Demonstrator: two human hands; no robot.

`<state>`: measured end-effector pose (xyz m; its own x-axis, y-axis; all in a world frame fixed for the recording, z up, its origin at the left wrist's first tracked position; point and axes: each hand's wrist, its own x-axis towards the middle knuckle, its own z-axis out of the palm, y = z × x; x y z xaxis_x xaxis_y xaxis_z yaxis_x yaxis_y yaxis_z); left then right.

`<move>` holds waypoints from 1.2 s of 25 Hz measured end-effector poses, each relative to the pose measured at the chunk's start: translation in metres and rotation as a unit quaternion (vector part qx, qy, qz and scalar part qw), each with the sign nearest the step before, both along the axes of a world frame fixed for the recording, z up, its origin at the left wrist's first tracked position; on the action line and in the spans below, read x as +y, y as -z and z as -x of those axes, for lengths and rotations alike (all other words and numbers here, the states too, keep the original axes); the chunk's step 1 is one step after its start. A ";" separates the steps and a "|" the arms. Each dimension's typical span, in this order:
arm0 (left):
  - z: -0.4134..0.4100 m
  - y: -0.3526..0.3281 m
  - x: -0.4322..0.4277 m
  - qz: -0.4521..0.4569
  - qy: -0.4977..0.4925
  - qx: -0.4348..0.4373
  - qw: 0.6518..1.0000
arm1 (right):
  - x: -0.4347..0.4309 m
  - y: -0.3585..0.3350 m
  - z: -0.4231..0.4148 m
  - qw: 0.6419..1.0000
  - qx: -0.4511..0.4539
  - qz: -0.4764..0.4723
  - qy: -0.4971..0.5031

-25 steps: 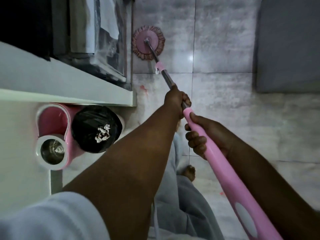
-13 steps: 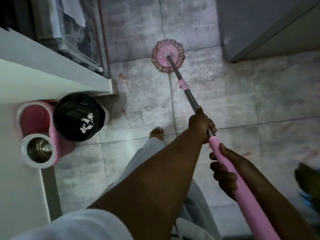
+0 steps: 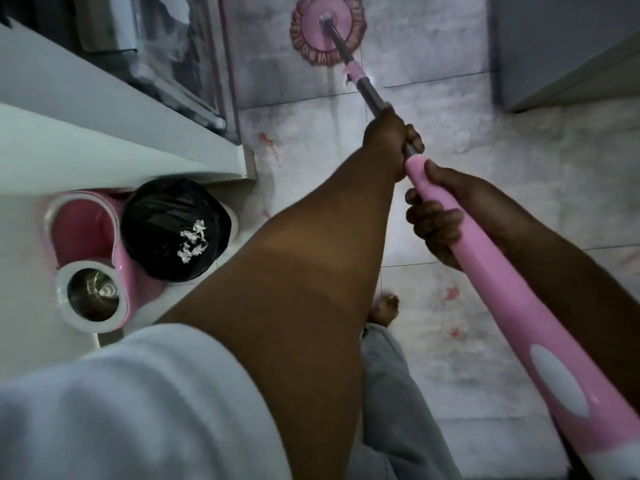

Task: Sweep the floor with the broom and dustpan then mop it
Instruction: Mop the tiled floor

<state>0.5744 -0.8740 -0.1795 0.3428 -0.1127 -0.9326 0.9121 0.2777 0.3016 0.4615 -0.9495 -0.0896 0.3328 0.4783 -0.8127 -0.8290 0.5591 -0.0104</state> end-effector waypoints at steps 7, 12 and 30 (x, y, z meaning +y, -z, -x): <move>0.022 0.004 0.057 -0.022 -0.046 0.006 0.999 | 0.046 0.001 0.012 0.998 0.007 0.001 -0.057; 0.111 0.003 0.081 -0.058 -0.055 0.036 0.996 | 0.060 -0.007 0.094 0.996 0.019 -0.018 -0.091; 0.391 -0.035 -0.039 -0.003 0.052 0.097 0.994 | -0.034 -0.070 0.384 0.995 0.095 0.031 0.014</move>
<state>0.1830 -0.9133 -0.1441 0.1429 -0.1319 -0.9809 0.9770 0.1774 0.1185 0.0778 -0.9837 -0.0192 0.1825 0.4186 -0.8897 -0.8032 0.5854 0.1107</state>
